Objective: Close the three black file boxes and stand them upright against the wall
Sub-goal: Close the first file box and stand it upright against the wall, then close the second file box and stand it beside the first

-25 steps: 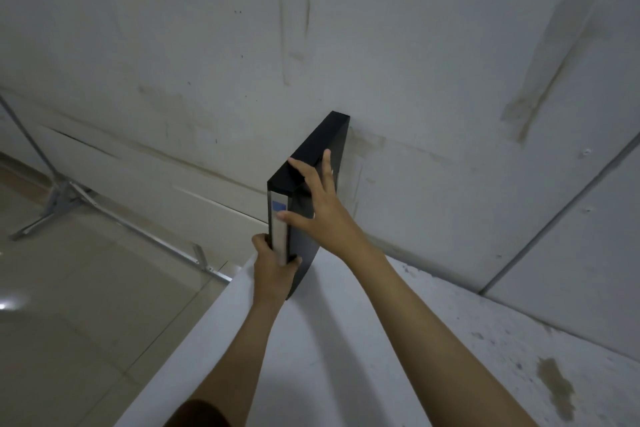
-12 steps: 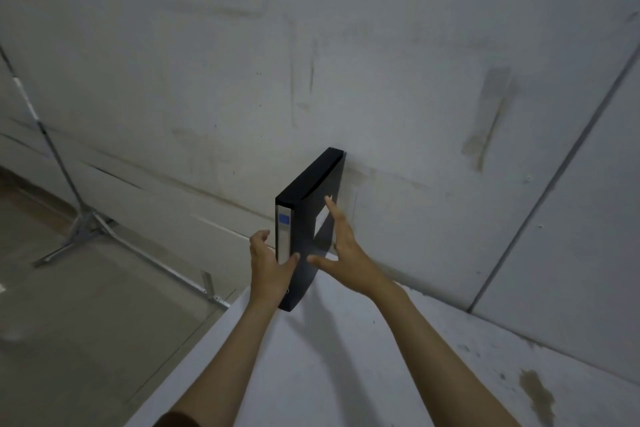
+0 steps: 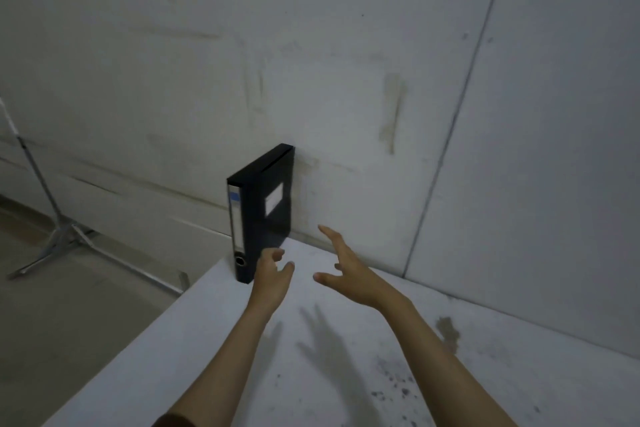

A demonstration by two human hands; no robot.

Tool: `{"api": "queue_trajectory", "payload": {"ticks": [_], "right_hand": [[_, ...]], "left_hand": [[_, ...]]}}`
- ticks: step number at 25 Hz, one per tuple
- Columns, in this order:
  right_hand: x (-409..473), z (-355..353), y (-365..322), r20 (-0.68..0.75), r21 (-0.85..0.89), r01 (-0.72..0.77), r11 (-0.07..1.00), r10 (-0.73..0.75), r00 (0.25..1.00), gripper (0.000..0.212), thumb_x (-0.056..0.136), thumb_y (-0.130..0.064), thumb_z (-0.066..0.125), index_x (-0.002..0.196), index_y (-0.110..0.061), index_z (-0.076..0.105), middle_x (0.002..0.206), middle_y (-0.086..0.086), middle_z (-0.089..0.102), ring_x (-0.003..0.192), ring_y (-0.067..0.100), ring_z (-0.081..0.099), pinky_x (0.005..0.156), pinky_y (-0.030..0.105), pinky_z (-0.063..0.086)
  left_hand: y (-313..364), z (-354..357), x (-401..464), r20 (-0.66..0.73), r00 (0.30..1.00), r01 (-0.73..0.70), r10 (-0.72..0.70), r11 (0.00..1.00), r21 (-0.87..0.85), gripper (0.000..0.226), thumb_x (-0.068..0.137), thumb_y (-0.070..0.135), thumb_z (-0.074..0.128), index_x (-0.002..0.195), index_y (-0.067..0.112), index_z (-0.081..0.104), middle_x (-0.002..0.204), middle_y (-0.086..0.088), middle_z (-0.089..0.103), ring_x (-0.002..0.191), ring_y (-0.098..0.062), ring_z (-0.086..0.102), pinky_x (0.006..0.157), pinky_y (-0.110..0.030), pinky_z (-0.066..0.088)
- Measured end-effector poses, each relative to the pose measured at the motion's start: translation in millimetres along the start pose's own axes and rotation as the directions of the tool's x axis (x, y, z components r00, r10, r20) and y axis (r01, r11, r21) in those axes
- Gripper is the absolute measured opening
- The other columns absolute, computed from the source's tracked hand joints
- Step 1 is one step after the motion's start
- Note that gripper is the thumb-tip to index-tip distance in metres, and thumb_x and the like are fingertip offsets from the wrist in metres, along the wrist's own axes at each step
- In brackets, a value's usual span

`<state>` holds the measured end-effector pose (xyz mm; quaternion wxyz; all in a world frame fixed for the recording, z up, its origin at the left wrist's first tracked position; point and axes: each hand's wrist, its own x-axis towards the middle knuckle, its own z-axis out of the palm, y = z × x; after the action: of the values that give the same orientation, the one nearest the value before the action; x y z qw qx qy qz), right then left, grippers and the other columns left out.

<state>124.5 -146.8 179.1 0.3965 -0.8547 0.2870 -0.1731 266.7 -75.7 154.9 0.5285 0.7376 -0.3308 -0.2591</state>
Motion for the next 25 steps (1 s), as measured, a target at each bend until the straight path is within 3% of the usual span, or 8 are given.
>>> {"api": "queue_trajectory", "payload": {"ticks": [5, 10, 14, 19, 25], "right_hand": [[-126, -53, 48, -0.015, -0.037, -0.208, 0.977, 0.208, 0.978, 0.056, 0.09, -0.035, 0.053, 0.139, -0.03, 0.026, 0.151, -0.002, 0.027, 0.138, 0.016, 0.028, 0.112, 0.04, 0.032], [-251, -81, 98, -0.042, -0.02, -0.452, 0.892, 0.451, 0.892, 0.041, 0.092, -0.039, 0.048, 0.13, -0.029, 0.041, 0.14, 0.003, 0.042, 0.123, 0.018, 0.047, 0.096, 0.032, 0.042], [-327, -85, 126, -0.052, 0.037, -0.558, 0.829, 0.56, 0.827, 0.036, 0.092, -0.04, 0.047, 0.126, -0.03, 0.044, 0.137, 0.001, 0.045, 0.12, 0.016, 0.047, 0.099, 0.034, 0.043], [-390, -87, 150, -0.105, 0.188, -0.631, 0.753, 0.654, 0.749, 0.031, 0.092, -0.036, 0.048, 0.122, -0.03, 0.048, 0.131, 0.002, 0.049, 0.111, 0.014, 0.054, 0.094, 0.027, 0.043], [-441, -83, 179, -0.199, 0.321, -0.691, 0.647, 0.76, 0.619, 0.034, 0.092, -0.028, 0.049, 0.126, -0.024, 0.047, 0.134, 0.005, 0.05, 0.118, 0.014, 0.049, 0.099, 0.026, 0.04]], "left_hand": [[9, 83, -83, 0.277, 0.96, -0.048, 0.032, 0.997, 0.052, 0.014, 0.093, 0.014, 0.047, 0.106, 0.015, 0.051, 0.117, -0.005, 0.054, 0.111, -0.02, 0.051, 0.085, -0.025, 0.036], [12, 167, -159, 0.555, 0.829, -0.158, 0.062, 0.979, 0.128, 0.011, 0.093, 0.019, 0.046, 0.101, 0.02, 0.053, 0.117, -0.005, 0.057, 0.11, -0.018, 0.051, 0.08, -0.025, 0.04], [4, 215, -203, 0.667, 0.744, -0.2, 0.048, 0.968, 0.153, 0.01, 0.093, 0.021, 0.046, 0.1, 0.022, 0.053, 0.119, -0.006, 0.058, 0.109, -0.018, 0.053, 0.08, -0.026, 0.041], [-13, 256, -235, 0.77, 0.639, -0.236, 0.003, 0.953, 0.191, 0.009, 0.093, 0.022, 0.045, 0.097, 0.025, 0.053, 0.12, -0.006, 0.059, 0.109, -0.018, 0.055, 0.08, -0.025, 0.044], [-23, 284, -259, 0.849, 0.528, -0.278, -0.019, 0.941, 0.194, 0.011, 0.094, 0.021, 0.044, 0.1, 0.024, 0.053, 0.113, 0.0, 0.056, 0.102, -0.011, 0.052, 0.068, -0.013, 0.04]]}}
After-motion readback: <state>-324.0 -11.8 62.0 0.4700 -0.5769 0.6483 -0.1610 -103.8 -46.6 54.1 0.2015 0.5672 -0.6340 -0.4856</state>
